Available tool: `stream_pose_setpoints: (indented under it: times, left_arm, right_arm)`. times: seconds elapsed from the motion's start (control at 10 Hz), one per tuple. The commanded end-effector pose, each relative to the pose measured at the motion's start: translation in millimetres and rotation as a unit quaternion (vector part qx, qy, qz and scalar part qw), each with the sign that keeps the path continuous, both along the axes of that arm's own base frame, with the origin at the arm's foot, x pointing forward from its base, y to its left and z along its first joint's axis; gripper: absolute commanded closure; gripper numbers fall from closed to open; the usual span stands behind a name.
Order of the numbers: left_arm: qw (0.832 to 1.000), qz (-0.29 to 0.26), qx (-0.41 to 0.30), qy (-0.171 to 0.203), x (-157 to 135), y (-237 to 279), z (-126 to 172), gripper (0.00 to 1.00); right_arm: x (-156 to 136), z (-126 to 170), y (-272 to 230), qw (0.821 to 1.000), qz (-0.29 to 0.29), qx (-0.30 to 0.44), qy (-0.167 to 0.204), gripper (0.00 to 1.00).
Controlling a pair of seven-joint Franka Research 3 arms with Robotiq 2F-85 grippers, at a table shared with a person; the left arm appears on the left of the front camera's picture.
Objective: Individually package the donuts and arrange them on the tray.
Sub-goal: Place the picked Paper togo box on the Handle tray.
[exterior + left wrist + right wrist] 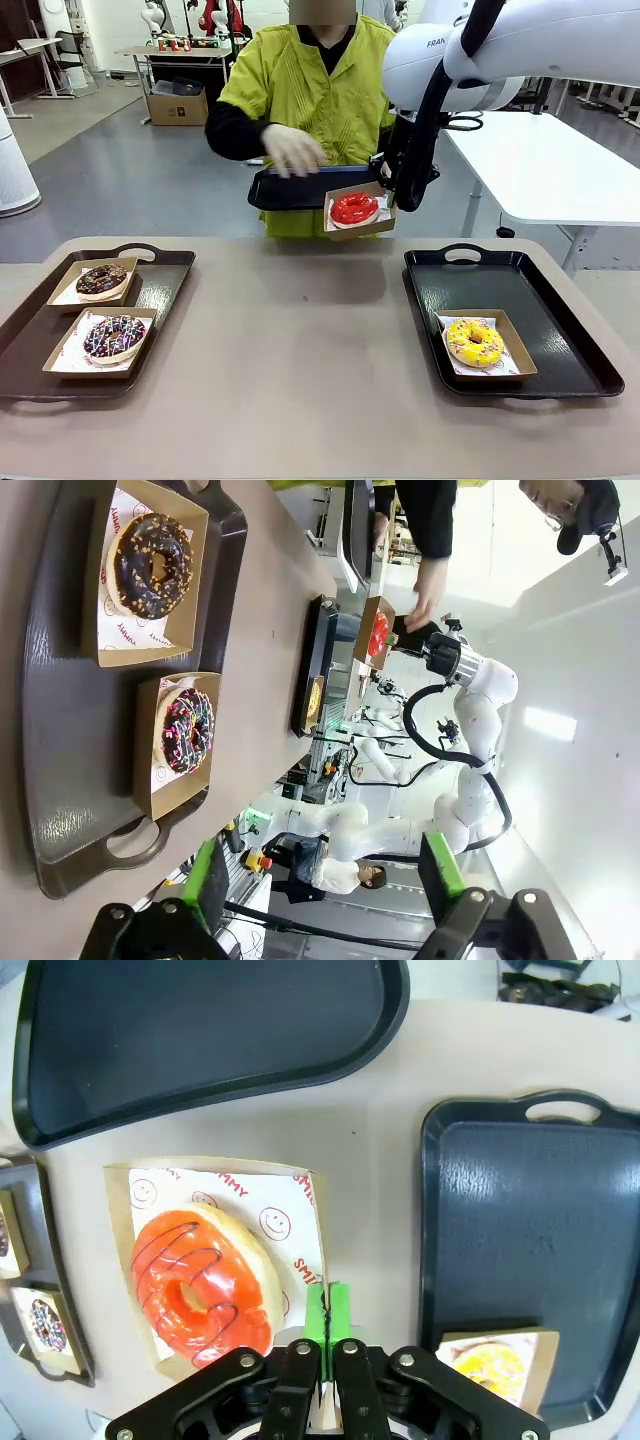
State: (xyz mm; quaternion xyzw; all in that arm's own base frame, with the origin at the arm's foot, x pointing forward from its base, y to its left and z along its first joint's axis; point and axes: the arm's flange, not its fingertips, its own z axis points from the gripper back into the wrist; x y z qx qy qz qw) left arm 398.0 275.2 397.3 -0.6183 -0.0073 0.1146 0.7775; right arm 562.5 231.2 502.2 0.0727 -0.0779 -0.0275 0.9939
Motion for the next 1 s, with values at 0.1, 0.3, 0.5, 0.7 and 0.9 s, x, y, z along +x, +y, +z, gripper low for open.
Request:
stream_pose_setpoints:
  times: [0.1, 0.3, 0.5, 0.7, 0.9]
  left_arm:
    - [1.0, 0.003, -0.001, -0.002, -4.5, -2.4, 2.2, 0.0]
    - [1.0, 0.003, -0.001, -0.002, -4.5, -2.4, 2.2, 0.0]
    - [1.0, 0.003, -0.001, -0.002, -4.5, -2.4, 2.2, 0.0]
    - [1.0, 0.003, -0.001, -0.002, -4.5, -2.4, 2.2, 0.0]
    - [1.0, 0.003, -0.001, -0.002, -4.5, -2.4, 2.2, 0.0]
  right_arm:
    - [-2.1, 0.2, -1.0, 1.0, -0.001, 0.001, -0.001, 1.0]
    - [-2.1, 0.2, -1.0, 1.0, -0.001, 0.001, -0.001, 1.0]
    - [-13.6, 24.0, -5.0, 1.0, 0.019, -0.002, -0.025, 0.99]
    - [-30.5, 75.8, -50.1, 0.998, -0.01, 0.015, -0.063, 0.99]
    - [-37.9, 106.5, -106.4, 0.996, -0.054, 0.033, -0.058, 0.99]
